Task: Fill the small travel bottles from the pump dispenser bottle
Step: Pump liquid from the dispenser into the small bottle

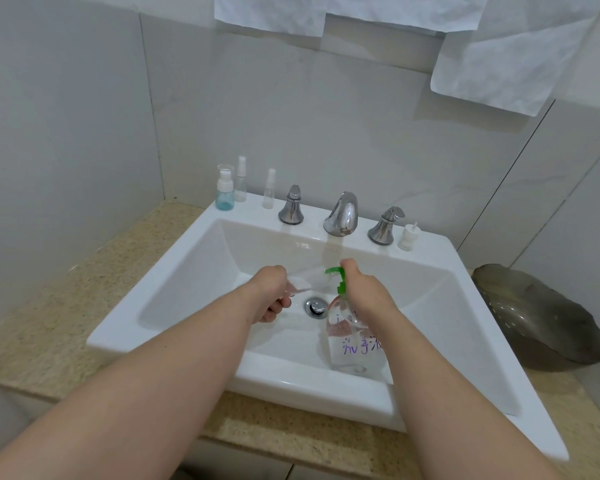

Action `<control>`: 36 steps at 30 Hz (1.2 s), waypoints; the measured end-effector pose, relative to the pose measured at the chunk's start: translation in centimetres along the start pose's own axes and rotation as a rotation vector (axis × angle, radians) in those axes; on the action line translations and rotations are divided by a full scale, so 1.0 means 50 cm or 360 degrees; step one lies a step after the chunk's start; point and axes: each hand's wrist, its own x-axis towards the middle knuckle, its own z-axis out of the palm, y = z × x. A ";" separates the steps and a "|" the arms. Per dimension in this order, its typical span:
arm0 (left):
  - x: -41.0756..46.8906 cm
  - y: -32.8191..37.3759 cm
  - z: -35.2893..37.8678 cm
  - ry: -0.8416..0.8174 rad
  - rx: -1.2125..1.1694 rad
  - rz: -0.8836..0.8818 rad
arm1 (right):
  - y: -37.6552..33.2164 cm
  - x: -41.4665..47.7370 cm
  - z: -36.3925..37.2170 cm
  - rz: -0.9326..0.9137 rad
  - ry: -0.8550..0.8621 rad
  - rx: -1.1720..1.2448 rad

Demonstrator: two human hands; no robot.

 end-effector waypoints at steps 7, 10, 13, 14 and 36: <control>0.001 0.001 0.000 0.0015 -0.0008 0.0021 | 0.001 -0.002 0.002 0.0029 0.0002 -0.0031; 0.003 0.001 0.001 0.0019 -0.0004 0.0028 | 0.001 -0.001 0.000 -0.0002 -0.0001 -0.0046; 0.003 0.000 0.001 0.0014 -0.0004 0.0032 | 0.001 0.003 0.000 -0.0030 -0.0005 -0.0051; 0.002 0.000 0.000 0.0010 -0.0006 0.0039 | 0.001 0.004 0.002 -0.0038 -0.0005 -0.0049; 0.002 -0.002 0.001 0.0017 0.0014 0.0049 | 0.005 0.006 0.000 -0.0045 0.0008 -0.0056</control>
